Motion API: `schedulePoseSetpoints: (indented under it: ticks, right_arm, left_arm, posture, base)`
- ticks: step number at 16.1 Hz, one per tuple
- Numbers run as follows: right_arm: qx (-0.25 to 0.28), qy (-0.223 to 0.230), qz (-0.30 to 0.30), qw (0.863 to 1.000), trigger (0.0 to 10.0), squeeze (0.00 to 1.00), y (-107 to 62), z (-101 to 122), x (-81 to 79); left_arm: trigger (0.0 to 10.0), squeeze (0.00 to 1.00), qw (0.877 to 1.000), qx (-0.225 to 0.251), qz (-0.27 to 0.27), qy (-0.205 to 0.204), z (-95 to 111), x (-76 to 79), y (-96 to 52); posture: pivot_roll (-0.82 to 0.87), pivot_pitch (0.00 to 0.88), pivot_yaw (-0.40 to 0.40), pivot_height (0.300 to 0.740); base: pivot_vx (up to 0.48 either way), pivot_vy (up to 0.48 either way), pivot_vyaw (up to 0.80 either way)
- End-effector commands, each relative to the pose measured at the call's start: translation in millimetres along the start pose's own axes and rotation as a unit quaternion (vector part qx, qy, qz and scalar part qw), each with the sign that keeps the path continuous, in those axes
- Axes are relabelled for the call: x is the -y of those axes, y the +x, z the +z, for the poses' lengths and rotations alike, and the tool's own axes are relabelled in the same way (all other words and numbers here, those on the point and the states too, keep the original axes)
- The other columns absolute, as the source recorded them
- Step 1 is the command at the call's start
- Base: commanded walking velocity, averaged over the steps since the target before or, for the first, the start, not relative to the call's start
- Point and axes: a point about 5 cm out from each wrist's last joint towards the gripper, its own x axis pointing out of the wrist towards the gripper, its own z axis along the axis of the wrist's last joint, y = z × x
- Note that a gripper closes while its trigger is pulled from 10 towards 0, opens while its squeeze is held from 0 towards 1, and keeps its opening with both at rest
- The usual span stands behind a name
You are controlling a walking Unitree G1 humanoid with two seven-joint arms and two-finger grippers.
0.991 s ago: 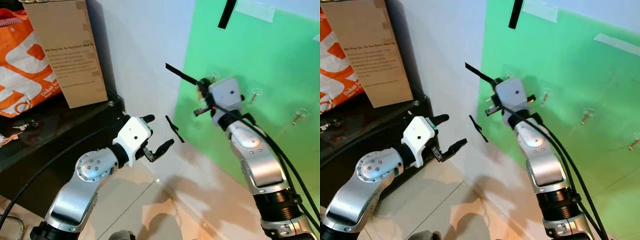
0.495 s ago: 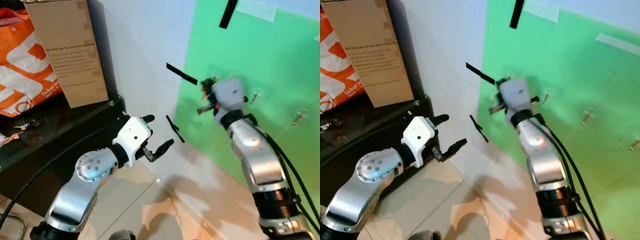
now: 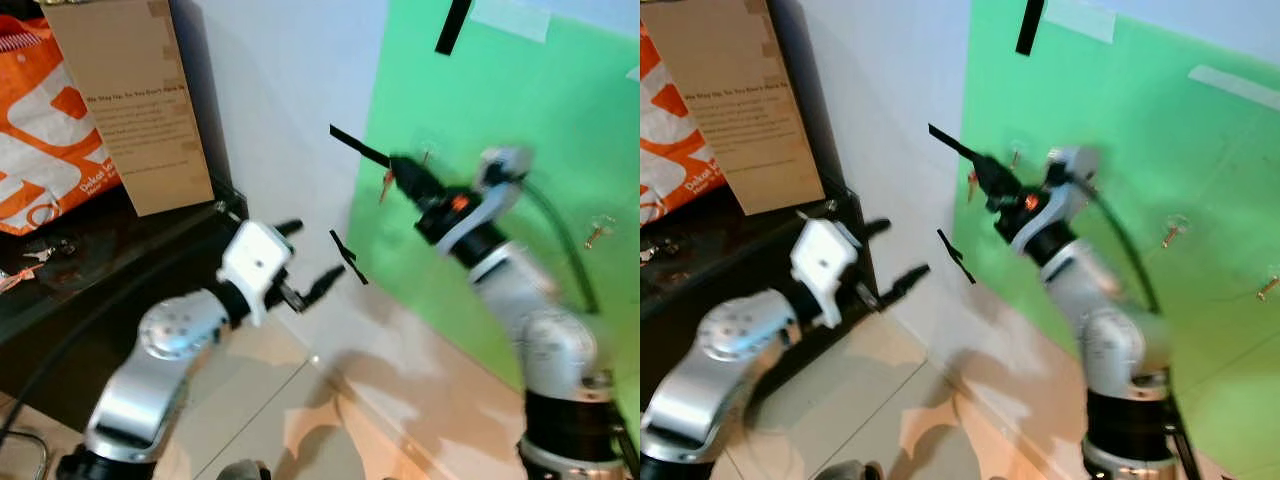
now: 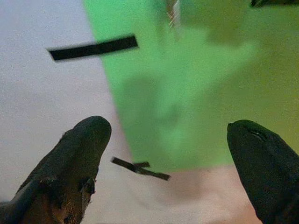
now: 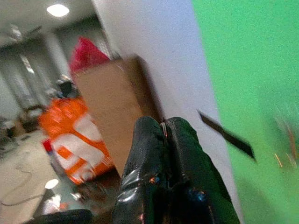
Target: Hang keys on a hook
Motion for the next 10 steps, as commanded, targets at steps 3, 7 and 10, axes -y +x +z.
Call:
schedulePoseSetpoints:
  ticks: [3, 7, 10]
  right_arm:
    - [0.002, -0.008, 0.072, 0.997, 10.0, 0.0, 0.8, 23.0, -19.1]
    - [0.002, -0.05, 0.123, 0.991, 10.0, 0.0, 4.7, 50.3, -41.9]
    - [-0.012, -0.083, 0.12, 0.989, 10.0, 0.0, 6.2, 54.7, -47.1]
  left_arm:
    - [10.0, 0.0, 0.999, 0.033, -0.02, 0.005, 22.2, -1.4, -3.5]
    - [10.0, 0.0, 0.997, 0.064, -0.053, 0.003, 43.3, 0.4, -13.6]
    - [10.0, 0.0, 0.997, 0.058, -0.055, 0.0, 41.2, 1.9, -12.8]
  posture:
    - [0.03, 0.032, -0.038, 0.74]
    - [0.03, 0.038, -0.039, 0.74]
    - [0.03, 0.035, -0.034, 0.74]
  base:
    - [0.0, 0.0, 0.0]
    - [0.0, 0.0, 0.0]
    - [0.0, 0.0, 0.0]
